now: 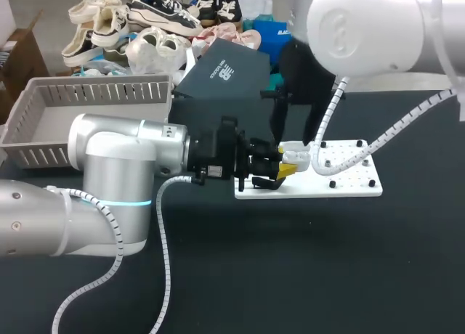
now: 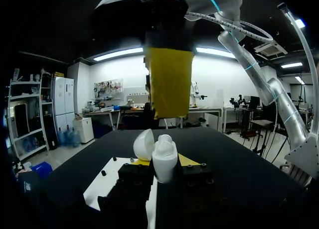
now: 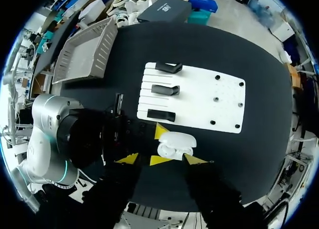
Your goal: Pick up each earbud case from the left stands, insert the matching earbuds, close the lid, and place the case in the box.
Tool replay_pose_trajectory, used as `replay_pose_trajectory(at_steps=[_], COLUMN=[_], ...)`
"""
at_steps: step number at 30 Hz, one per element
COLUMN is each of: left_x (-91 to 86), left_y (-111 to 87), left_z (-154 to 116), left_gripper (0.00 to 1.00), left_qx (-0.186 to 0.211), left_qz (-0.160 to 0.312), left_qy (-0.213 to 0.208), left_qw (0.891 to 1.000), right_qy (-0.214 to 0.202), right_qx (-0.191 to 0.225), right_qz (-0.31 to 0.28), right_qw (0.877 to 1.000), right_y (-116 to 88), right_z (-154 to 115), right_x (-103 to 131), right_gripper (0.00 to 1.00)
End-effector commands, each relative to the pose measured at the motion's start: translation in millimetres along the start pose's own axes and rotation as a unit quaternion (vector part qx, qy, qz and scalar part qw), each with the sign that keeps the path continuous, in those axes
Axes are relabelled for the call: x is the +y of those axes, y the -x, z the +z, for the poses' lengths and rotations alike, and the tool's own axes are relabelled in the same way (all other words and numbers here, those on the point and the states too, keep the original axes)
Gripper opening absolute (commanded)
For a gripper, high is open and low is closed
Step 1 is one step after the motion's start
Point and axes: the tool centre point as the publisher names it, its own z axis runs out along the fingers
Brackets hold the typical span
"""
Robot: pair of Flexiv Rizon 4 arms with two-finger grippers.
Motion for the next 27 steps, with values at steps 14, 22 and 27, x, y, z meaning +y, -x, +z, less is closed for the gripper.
replay_pose_trajectory(at_steps=[14, 22, 27], left_x=[-0.4, -0.4, -0.4], left_y=[-0.6, -0.6, -0.6], left_z=[0.7, 0.7, 0.7], left_gripper=[0.0, 0.0, 0.0], left_qx=[-0.001, -0.001, -0.001], left_qz=[0.001, 0.001, 0.001], left_qy=[0.002, 0.002, 0.002], left_qw=[1.0, 1.0, 1.0], right_qy=[-0.021, -0.038, -0.053], right_qx=[-0.077, -0.073, -0.073], right_qz=[0.172, 0.204, 0.198], right_qw=[0.982, 0.975, 0.976], right_y=[34.1, 43.7, 34.5], right_z=[16.5, 28.0, 29.1], right_x=[-43.0, -62.6, -67.5], right_gripper=[1.0, 1.0, 1.0])
